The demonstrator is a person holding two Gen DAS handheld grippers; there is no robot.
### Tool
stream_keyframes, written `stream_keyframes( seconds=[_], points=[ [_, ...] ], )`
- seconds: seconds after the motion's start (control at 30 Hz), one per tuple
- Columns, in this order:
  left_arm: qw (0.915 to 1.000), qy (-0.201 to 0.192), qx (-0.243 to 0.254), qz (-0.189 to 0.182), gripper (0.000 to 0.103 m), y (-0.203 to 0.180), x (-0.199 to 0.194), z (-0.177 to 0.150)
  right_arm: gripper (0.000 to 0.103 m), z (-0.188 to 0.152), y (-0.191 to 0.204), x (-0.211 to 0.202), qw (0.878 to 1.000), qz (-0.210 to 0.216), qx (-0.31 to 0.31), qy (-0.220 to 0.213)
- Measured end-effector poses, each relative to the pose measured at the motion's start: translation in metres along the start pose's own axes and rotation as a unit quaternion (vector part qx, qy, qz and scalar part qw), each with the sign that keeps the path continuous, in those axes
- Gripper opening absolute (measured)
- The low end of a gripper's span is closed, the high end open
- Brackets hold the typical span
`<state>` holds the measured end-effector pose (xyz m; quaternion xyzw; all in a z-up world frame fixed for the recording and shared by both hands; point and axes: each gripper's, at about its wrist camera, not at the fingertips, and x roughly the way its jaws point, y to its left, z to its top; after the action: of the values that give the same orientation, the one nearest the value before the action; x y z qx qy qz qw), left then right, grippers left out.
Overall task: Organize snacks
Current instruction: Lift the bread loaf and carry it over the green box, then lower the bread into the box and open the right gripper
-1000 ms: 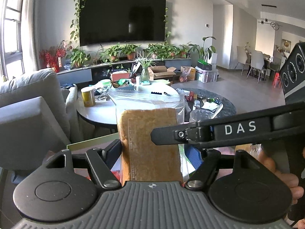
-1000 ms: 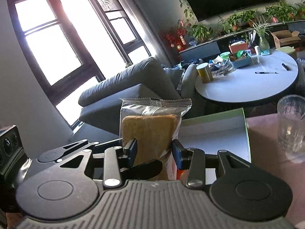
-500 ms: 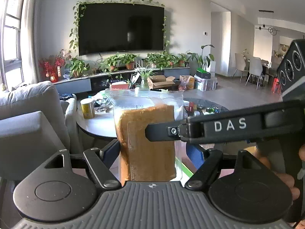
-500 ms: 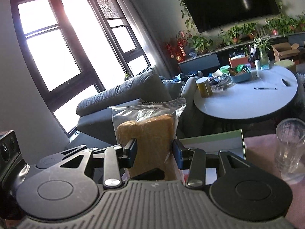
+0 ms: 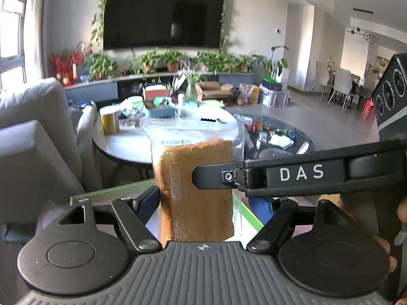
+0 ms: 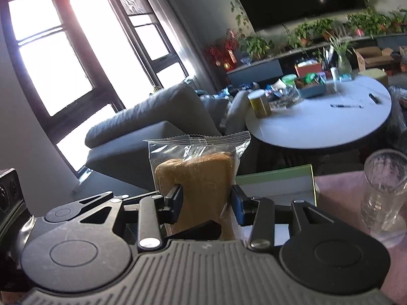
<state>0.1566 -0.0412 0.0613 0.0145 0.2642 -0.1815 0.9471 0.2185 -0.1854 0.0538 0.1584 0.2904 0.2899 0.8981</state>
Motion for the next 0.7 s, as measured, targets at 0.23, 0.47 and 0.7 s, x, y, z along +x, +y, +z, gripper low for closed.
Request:
stream_keyframes(
  seconds=[0.23, 0.47, 0.7],
  points=[
    [0.9991, 0.037, -0.018, -0.01, 0.073, 0.003, 0.024, -0.02, 0.043, -0.01, -0.017, 0.016, 0.999, -0.012, 0.016, 0.033],
    [0.9973, 0.067, -0.028, -0.008, 0.075, 0.006, 0.038, -0.037, 0.043, -0.025, -0.027, 0.032, 0.997, -0.02, 0.032, 0.066],
    [0.9956, 0.09, -0.025, -0.006, 0.078, 0.008, 0.044, -0.045, 0.044, -0.035, -0.03, 0.044, 0.994, -0.024, 0.046, 0.091]
  ],
)
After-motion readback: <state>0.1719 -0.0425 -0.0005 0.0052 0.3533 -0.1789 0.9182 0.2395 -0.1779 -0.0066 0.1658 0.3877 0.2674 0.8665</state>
